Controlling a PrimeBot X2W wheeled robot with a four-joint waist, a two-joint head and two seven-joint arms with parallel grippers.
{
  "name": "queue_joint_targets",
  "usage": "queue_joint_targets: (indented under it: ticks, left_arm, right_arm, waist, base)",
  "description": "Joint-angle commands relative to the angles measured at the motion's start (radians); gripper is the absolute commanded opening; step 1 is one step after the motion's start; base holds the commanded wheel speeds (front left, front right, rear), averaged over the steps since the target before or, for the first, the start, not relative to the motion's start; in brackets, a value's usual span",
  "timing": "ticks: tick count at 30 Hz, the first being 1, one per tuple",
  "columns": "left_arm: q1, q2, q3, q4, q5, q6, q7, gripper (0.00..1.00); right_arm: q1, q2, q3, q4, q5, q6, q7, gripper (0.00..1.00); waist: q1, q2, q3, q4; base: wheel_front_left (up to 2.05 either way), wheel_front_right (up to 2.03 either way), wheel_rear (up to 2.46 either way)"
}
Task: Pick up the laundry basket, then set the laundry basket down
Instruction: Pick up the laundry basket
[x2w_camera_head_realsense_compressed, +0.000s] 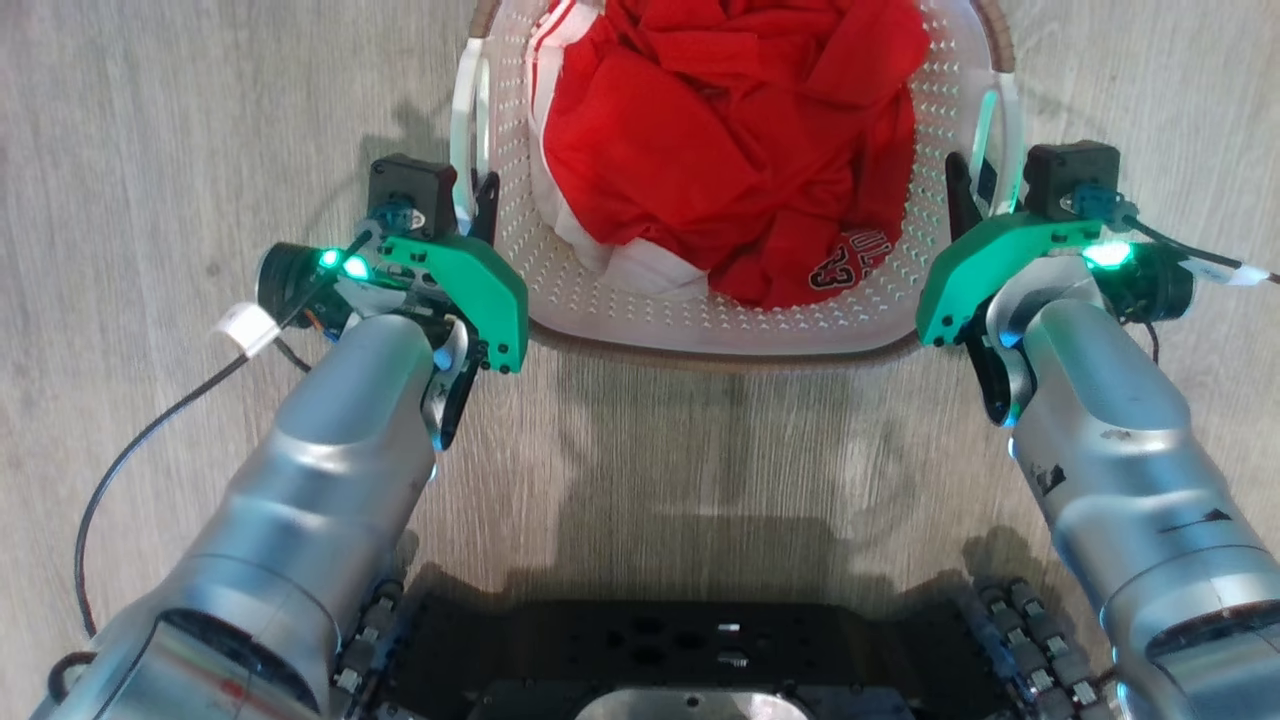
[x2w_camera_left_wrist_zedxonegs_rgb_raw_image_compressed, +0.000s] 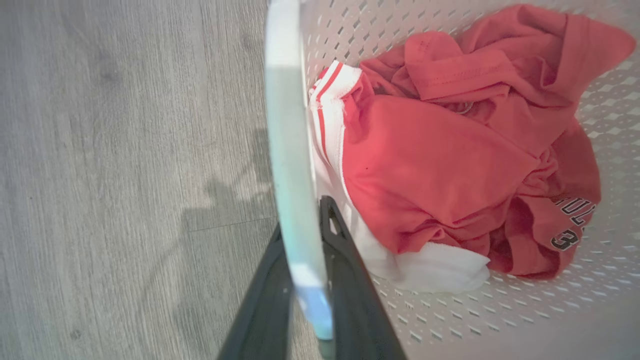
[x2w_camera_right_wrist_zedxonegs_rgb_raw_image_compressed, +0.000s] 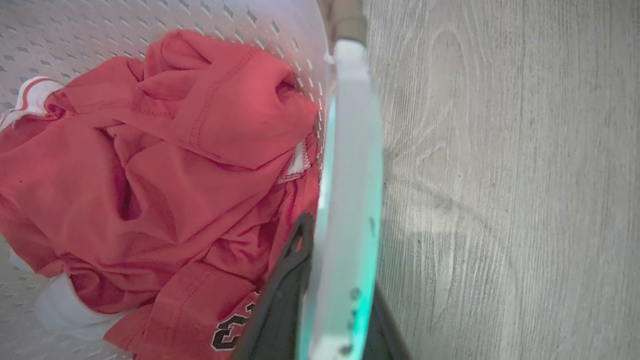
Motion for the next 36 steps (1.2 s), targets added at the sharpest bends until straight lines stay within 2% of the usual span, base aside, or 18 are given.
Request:
queue_joint_targets:
  ticks: [1, 12, 23, 36]
  left_arm:
    - [0.034, 0.023, 0.0, -0.011, -0.006, 0.01, -0.006, 0.0]
    - [0.081, 0.023, -0.049, 0.021, -0.068, 0.011, -0.006, 0.0]
    - [0.177, 0.023, -0.133, 0.072, -0.162, 0.003, -0.003, 0.0]
    - [0.296, 0.023, -0.235, 0.092, -0.277, -0.007, 0.105, 0.0]
  right_arm:
    - [0.046, 0.02, 0.033, -0.004, 0.004, 0.003, -0.005, 0.0]
    - [0.059, 0.02, 0.101, 0.056, 0.074, 0.003, -0.005, 0.0]
    - [0.122, 0.02, 0.222, 0.148, 0.197, 0.003, -0.003, 0.0]
    - [0.228, 0.02, 0.361, 0.189, 0.341, 0.003, 0.097, 0.0]
  waist:
    - [0.0, 0.0, -0.011, -0.001]
    - [0.0, 0.0, -0.114, -0.012]
    - [0.0, 0.0, -0.282, -0.019]
    - [0.0, 0.0, -0.48, -0.012]
  base:
    - [0.0, 0.0, 0.0]
    - [0.0, 0.0, 0.0]
    - [0.0, 0.0, 0.0]
    - [0.0, 0.0, 0.0]
